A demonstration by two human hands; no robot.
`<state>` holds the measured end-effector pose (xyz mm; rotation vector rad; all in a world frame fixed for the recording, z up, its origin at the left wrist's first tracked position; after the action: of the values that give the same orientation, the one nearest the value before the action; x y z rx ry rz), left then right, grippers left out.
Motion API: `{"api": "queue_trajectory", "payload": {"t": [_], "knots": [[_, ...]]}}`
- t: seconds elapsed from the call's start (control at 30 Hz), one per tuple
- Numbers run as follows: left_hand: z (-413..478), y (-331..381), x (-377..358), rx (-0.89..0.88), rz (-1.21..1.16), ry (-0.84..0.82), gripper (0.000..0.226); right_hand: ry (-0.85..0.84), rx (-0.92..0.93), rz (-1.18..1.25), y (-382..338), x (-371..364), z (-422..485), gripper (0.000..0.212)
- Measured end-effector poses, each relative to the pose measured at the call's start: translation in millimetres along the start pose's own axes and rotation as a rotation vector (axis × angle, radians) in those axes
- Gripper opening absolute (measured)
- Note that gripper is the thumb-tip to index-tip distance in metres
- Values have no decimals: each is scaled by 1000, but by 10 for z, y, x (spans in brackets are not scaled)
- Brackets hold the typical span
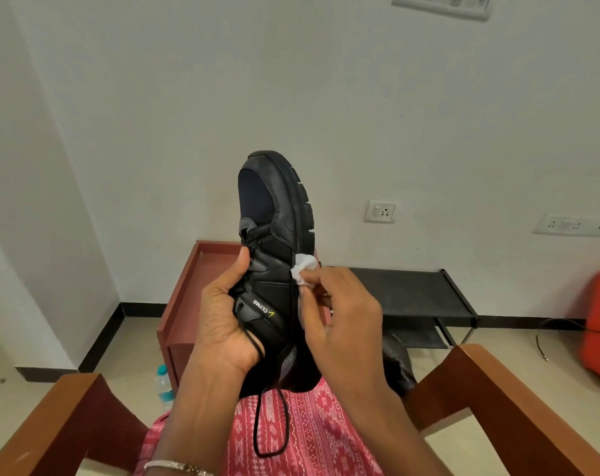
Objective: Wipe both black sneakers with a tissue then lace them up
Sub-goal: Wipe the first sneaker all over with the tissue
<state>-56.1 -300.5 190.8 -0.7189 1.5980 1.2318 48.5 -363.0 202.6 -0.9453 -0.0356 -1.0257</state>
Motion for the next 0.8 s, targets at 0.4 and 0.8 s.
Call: {"api": "queue_trajectory", "payload": {"t": [0.4, 0.8], "knots": [[58, -129, 107, 103, 110, 10, 38, 146, 61, -83, -87, 141, 416, 24], [56, -110, 94, 104, 162, 19, 39, 174, -11, 11, -32, 147, 356, 22]]}}
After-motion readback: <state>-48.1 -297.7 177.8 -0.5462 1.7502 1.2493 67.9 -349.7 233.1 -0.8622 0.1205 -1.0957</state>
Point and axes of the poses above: each hand's wrist, its own z-axis towards the middle knuckle, its own x-axis out of the back of the hand, y = z × x, the point moved 4 cm from there along z, towards the middle knuckle, and after that the axes turned 12 degrees about -x, right-handed, at the moved point
